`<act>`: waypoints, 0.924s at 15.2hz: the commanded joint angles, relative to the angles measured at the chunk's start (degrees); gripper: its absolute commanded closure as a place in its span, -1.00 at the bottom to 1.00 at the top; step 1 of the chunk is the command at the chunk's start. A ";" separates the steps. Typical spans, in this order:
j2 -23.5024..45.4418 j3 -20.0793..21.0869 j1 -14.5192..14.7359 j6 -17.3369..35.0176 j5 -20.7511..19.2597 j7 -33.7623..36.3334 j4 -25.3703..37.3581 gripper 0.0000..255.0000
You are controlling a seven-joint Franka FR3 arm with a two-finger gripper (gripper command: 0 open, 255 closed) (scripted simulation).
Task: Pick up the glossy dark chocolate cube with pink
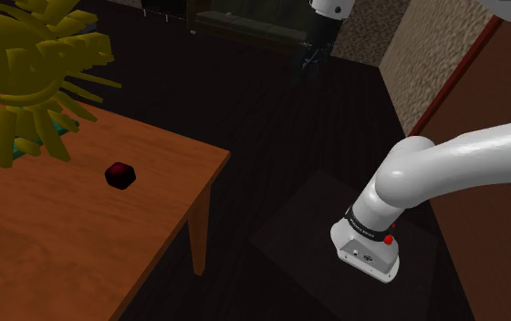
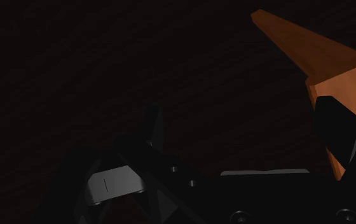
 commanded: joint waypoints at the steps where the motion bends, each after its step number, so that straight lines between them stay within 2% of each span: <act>1: 0.00 0.00 0.00 0.00 0.00 0.00 0.00 -1.00; 8: 7.22 7.57 3.09 6.43 3.71 7.07 0.85 -1.00; 14: 15.51 13.91 5.05 11.66 5.21 13.16 4.08 -1.00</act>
